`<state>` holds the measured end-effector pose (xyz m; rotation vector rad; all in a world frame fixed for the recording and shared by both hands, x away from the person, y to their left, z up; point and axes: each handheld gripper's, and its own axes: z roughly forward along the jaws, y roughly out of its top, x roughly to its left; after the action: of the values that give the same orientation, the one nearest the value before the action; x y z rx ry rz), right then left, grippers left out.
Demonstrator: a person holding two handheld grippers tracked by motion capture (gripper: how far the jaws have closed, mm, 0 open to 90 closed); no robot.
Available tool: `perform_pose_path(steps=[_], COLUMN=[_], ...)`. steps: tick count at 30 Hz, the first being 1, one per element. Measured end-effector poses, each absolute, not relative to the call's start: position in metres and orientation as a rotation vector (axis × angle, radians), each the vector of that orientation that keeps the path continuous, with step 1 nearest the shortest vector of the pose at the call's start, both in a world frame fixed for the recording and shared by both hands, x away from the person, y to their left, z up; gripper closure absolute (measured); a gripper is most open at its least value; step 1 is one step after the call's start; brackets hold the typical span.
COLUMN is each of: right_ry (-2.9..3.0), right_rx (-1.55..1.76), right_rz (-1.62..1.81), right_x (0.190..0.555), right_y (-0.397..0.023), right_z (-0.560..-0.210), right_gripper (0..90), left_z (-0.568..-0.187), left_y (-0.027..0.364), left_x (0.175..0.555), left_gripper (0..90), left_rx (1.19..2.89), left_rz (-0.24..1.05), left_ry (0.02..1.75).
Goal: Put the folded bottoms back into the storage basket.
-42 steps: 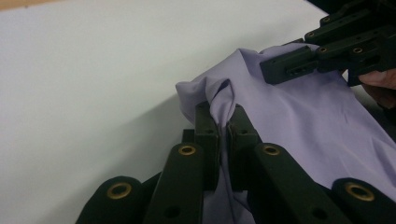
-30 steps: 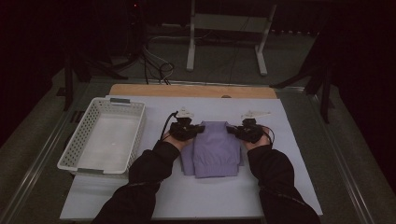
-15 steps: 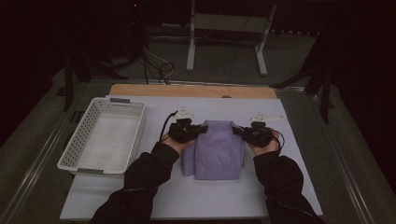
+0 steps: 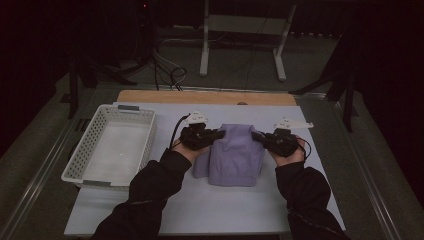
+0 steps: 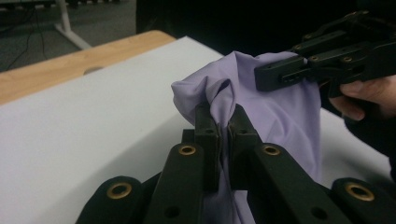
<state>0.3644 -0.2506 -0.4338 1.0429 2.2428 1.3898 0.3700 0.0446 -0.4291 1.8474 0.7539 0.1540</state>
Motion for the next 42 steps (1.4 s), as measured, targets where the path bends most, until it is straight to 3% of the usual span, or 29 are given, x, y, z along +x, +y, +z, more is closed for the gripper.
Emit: perform_pose_path(steps=[14, 42], right_ry=[2.211, 2.233], right_rx=[0.998, 0.835], right_rz=[1.413, 1.505], right_x=[0.36, 0.359], right_y=[-0.24, -0.174], right_z=[-0.412, -0.374], right_gripper=[85.0, 84.9], left_z=[-0.409, -0.376], left_y=[0.057, 0.133], left_x=[0.365, 0.347], left_gripper=[86.2, 86.2], left_rx=[1.821, 1.765], left_rz=[0.177, 0.271], left_ry=[0.738, 0.814])
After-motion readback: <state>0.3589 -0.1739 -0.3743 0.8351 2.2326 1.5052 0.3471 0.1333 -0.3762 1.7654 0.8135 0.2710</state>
